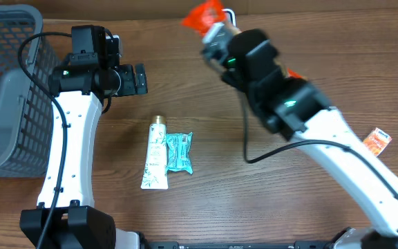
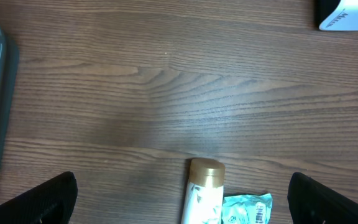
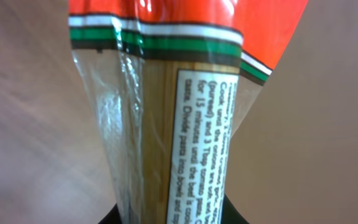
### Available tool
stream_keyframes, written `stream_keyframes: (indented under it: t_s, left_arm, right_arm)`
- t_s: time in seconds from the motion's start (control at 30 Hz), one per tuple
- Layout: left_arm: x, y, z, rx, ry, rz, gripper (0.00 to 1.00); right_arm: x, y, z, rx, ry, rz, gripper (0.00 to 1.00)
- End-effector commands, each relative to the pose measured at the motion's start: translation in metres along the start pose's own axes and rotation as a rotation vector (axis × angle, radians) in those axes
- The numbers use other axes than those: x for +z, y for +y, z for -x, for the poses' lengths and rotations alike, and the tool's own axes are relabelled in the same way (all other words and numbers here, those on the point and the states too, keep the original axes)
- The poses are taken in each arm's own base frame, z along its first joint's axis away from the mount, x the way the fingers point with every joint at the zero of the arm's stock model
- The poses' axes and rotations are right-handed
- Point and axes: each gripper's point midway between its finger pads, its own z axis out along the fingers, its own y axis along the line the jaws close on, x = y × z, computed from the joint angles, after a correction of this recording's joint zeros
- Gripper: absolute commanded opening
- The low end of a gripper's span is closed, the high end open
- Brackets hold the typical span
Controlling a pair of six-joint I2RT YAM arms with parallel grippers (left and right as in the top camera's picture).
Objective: Scan the item barcode
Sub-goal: 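Raise the spaghetti pack up to the white scanner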
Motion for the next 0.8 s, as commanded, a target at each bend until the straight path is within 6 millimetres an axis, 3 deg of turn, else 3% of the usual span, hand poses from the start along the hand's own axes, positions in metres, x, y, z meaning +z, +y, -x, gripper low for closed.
stream_keyframes:
  t_s: [0.0,0.23,0.43,0.77]
  left_arm:
    - [-0.004,-0.005,0.005,-0.002,-0.02,-0.003,1.0]
    - [-0.004,-0.005,0.005,-0.002,-0.02,-0.003,1.0]
    - [-0.004,-0.005,0.005,-0.002,-0.02,-0.003,1.0]
    - [-0.004,-0.005,0.005,-0.002,-0.02,-0.003,1.0]
  right_arm:
    - [0.005,-0.023,0.017,-0.193,0.031,-0.166,0.04]
    - [0.077,0.015,0.029,-0.408,0.029,-0.21,0.04]
    - [0.136,0.025,0.035,-0.492,-0.02,-0.335,0.04]
    - [0.181,0.037,0.043,-0.495,-0.21,-0.391,0.04]
